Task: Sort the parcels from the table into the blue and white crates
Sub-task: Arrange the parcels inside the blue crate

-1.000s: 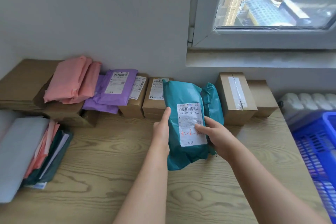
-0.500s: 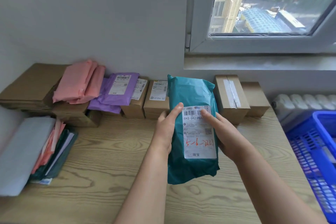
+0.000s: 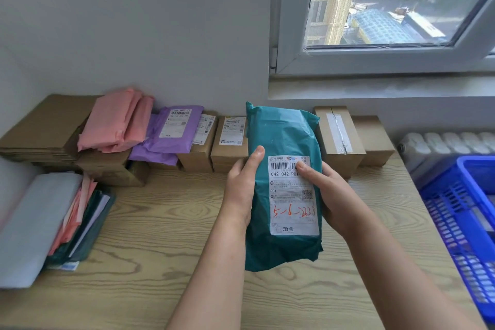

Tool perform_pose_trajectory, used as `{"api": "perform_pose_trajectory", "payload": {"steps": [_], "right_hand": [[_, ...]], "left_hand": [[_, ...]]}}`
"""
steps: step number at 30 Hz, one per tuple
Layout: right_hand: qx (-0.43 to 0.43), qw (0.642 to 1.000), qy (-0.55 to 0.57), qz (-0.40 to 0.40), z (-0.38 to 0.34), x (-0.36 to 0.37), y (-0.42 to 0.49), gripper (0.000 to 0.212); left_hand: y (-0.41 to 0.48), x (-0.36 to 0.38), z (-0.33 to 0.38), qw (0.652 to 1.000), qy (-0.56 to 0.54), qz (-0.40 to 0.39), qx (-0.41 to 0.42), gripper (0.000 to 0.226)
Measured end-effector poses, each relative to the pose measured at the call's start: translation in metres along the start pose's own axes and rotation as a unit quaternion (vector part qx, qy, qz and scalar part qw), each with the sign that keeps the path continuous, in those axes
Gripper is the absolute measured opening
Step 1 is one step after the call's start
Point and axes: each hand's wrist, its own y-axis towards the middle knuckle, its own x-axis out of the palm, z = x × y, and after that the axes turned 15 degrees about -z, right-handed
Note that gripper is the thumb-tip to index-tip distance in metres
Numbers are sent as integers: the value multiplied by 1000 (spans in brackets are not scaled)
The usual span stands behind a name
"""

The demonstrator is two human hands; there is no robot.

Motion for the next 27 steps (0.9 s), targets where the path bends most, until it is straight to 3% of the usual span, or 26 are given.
{"api": "perform_pose_trajectory", "payload": {"steps": [9,17,22,27], "right_hand": [[-5,1000,-6,-2,0,3,-1,40],[-16,999,-37,18,-4,1,-7,31],[1,998,-31,55,7,-4,-17,33],[-9,990,2,143,22,-30,-47,34]], "left_hand": [[-1,-3,4,1000,-2,-4,6,41],[4,-5,4,998,47,-37,-30,43],[11,8,-11,997,44,-37,-55,43],[28,34,-44,985,80,-103,-111,56]]}}
